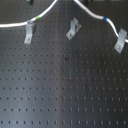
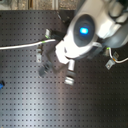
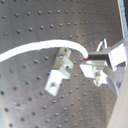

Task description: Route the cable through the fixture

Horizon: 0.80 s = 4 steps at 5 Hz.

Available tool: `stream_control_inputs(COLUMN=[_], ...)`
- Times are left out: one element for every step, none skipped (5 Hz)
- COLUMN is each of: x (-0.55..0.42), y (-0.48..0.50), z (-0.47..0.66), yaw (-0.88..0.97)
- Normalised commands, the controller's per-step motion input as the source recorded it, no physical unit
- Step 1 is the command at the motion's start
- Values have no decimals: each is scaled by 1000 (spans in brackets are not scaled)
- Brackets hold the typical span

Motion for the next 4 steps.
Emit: stream_control_inputs(x=[-20, 282, 269, 131], y=[154, -51, -99, -189], z=[307, 197, 238, 312], yaw=[706, 640, 574, 491])
